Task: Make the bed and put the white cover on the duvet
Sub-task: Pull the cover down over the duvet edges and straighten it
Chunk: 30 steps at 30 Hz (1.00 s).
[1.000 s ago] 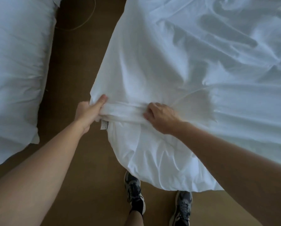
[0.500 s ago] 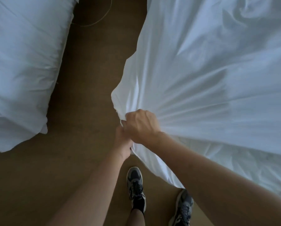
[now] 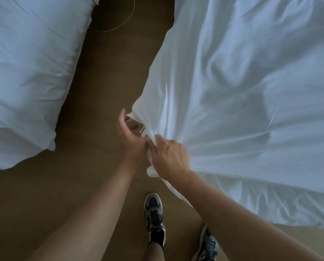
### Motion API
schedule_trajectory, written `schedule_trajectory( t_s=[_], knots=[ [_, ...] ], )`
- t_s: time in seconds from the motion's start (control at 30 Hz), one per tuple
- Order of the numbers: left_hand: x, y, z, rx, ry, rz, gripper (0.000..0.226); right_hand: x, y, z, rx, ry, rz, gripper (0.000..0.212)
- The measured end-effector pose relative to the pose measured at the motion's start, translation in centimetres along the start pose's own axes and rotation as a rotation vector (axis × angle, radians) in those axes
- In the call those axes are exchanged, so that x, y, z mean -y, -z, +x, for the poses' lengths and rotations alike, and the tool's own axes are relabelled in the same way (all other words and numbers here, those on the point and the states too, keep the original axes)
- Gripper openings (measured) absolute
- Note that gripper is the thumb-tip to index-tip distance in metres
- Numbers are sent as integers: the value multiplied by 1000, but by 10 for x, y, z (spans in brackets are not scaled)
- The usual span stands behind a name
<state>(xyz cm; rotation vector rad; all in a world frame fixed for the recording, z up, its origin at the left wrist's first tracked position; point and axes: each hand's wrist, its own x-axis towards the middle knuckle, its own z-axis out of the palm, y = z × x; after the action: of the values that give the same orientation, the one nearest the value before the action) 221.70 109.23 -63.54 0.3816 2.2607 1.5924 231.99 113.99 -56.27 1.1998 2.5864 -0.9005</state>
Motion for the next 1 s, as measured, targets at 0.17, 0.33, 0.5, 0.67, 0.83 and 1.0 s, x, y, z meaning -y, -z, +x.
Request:
schedule_trajectory(
  t_s=[0.17, 0.33, 0.5, 0.67, 0.83, 1.0],
  knots=[
    [-27, -16, 21, 42, -335, 243, 59, -2, -4, -8, -339, 51, 37, 10],
    [-39, -22, 49, 94, -170, 516, 31, -6, 4, -9, -778, 361, -136, 8],
    [-22, -2, 71, 285, -226, 787, 29, -9, -5, 13, -277, 133, -203, 40],
    [-16, 3, 78, 409, -182, 757, 37, -12, -4, 55, 46, -129, -131, 83],
    [-5, 17, 80, 438, -238, 752, 38, -10, -2, 89, -42, 135, -44, 49],
    [16, 34, 64, 332, -334, 806, 53, 3, 12, 101, -66, 181, -9, 15]
  ],
)
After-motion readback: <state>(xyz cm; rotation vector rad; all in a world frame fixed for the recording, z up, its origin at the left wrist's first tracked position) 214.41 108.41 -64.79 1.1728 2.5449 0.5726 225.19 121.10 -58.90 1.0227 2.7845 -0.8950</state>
